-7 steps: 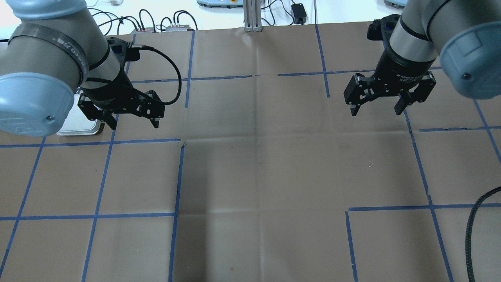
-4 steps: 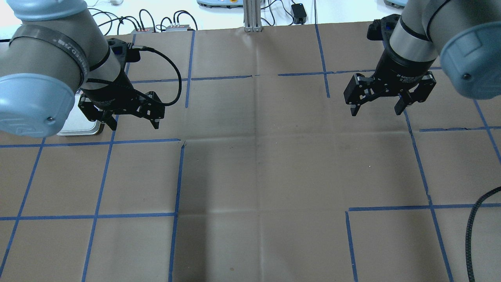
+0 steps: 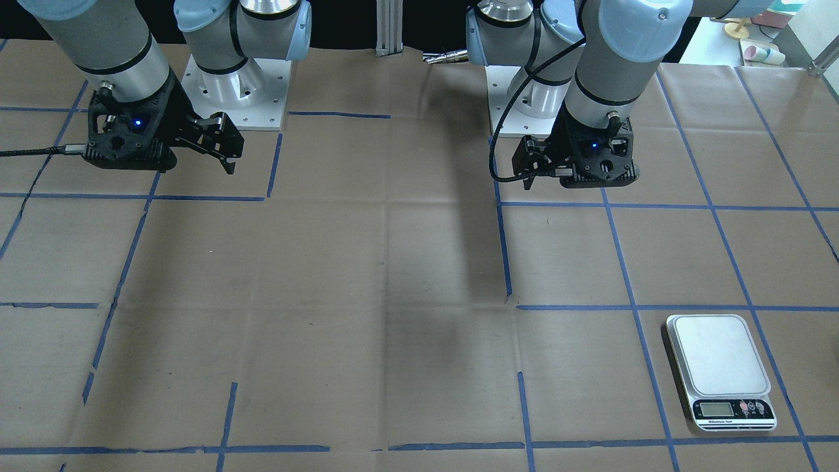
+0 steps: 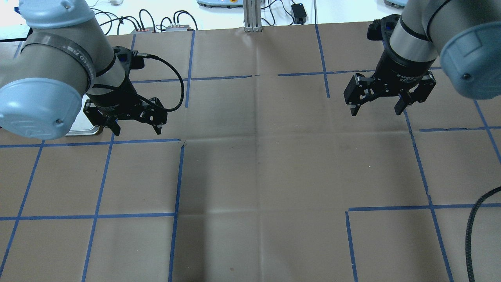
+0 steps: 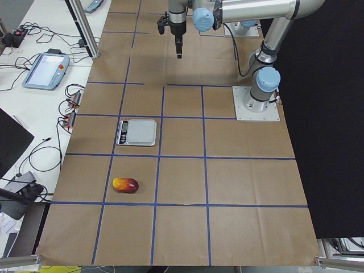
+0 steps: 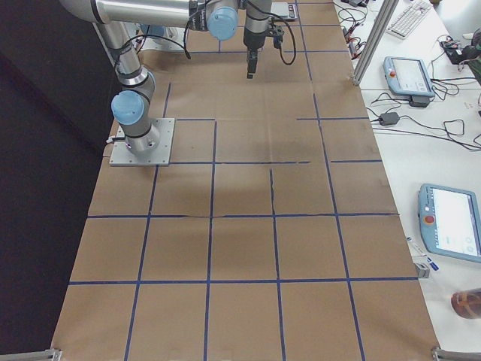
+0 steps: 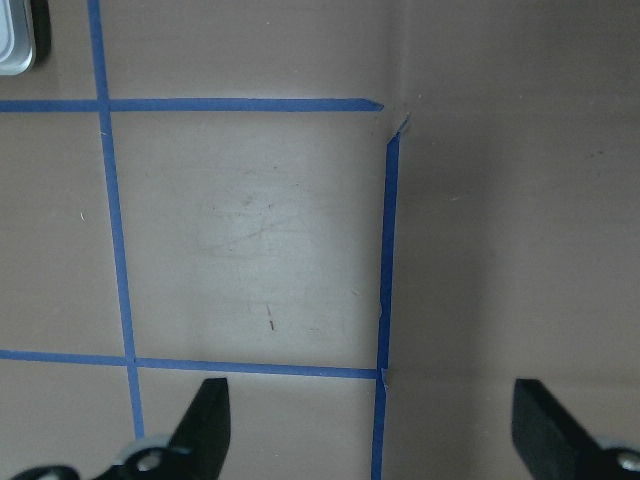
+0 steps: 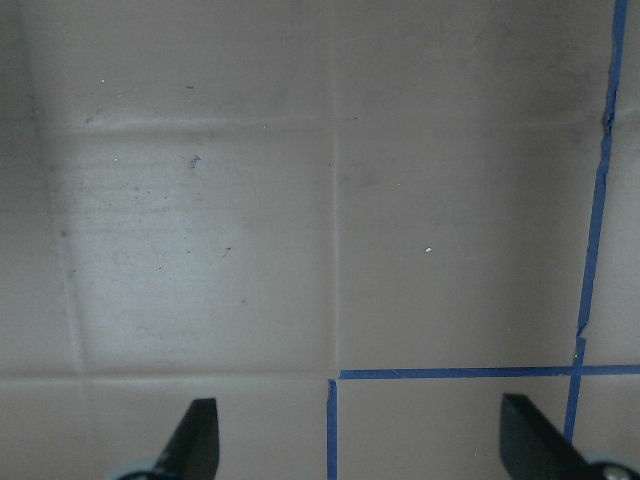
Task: Weigh mango
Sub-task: 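Move the left gripper outward past the white scale toward the mango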
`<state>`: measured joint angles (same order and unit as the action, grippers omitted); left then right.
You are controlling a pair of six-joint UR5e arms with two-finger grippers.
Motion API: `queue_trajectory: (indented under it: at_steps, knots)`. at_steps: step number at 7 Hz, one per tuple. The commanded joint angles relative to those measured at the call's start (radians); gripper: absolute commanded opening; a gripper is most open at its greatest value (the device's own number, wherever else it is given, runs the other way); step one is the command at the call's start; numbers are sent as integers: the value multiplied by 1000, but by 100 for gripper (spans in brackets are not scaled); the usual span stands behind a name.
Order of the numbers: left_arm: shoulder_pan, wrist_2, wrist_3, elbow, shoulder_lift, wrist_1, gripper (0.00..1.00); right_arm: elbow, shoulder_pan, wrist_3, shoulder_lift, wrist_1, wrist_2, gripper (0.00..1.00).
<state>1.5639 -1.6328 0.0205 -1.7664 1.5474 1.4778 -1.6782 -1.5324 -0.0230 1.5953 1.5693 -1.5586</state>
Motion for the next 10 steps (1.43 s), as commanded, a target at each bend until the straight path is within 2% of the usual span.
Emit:
queue_trajectory:
  at_steps: [1,5,6,8,10]
  knots:
    - [-43,-10,-2,18,5,-11,100,0,0,0,0,0,0,100]
    - [-359,-6,-10,33,87,-31,100,0,0,0,0,0,0,100]
    - [-423,-6,-72,74,149,-98,100,0,0,0,0,0,0,100]
    - [-493,-2,-261,239,311,-116,100,0,0,0,0,0,0,100]
    - [-606,4,-438,429,516,-129,100,0,0,0,0,0,0,100]
